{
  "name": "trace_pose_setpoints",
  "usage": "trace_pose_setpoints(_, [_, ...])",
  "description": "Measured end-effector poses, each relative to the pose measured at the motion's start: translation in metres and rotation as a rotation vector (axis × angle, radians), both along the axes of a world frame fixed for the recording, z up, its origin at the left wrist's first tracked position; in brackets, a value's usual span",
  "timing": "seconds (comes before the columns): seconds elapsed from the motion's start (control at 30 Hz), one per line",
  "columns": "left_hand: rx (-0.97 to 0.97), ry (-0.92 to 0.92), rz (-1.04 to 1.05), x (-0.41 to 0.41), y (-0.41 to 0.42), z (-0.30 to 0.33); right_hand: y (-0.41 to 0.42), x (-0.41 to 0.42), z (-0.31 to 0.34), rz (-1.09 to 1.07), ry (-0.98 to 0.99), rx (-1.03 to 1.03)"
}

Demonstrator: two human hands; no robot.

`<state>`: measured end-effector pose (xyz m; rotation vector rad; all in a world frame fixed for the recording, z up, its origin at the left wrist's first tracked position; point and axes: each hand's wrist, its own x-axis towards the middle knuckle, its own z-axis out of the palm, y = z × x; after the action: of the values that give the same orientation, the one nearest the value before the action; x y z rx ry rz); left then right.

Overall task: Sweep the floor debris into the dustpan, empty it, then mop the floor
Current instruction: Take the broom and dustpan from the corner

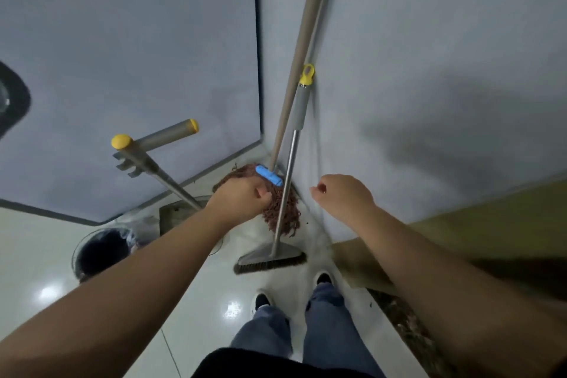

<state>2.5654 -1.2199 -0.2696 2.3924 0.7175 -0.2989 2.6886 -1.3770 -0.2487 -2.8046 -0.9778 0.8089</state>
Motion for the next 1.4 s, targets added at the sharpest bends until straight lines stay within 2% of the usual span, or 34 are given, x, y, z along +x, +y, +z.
trace_pose_setpoints(0.3, [-0.164, 0.090, 0.223, 0.060, 0.021, -0.081, 0.061, 0.089, -0.102, -0.074, 0.184, -0.067])
trace_pose_setpoints(0.43, [-0.224, 0.084, 0.324, 0.078, 0.019, -0.119, 0.084, 0.112, -0.158, -0.208, 0.281, -0.064])
trace_pose_setpoints(0.6, [-0.276, 0.068, 0.437, 0.082, 0.018, -0.155, 0.105, 0.118, -0.209, -0.383, 0.513, 0.109])
trace_pose_setpoints(0.67, [-0.272, 0.074, 0.479, 0.080, 0.017, -0.164, 0.108, 0.119, -0.225, -0.397, 0.549, 0.152])
trace_pose_setpoints(0.83, [-0.314, 0.101, 0.556, 0.059, 0.005, -0.155, 0.109, 0.113, -0.223, -0.538, 0.687, 0.246])
trace_pose_setpoints(0.9, [-0.320, 0.116, 0.580, 0.046, -0.003, -0.140, 0.113, 0.110, -0.211, -0.484, 0.660, 0.264])
trace_pose_setpoints(1.13, [-0.345, 0.133, 0.748, -0.002, -0.033, -0.071, 0.088, 0.052, -0.158, -0.007, 0.591, 0.078])
trace_pose_setpoints(1.4, [-0.333, 0.129, 0.803, -0.066, -0.073, -0.022, 0.074, -0.009, -0.065, 0.207, 0.630, 0.179])
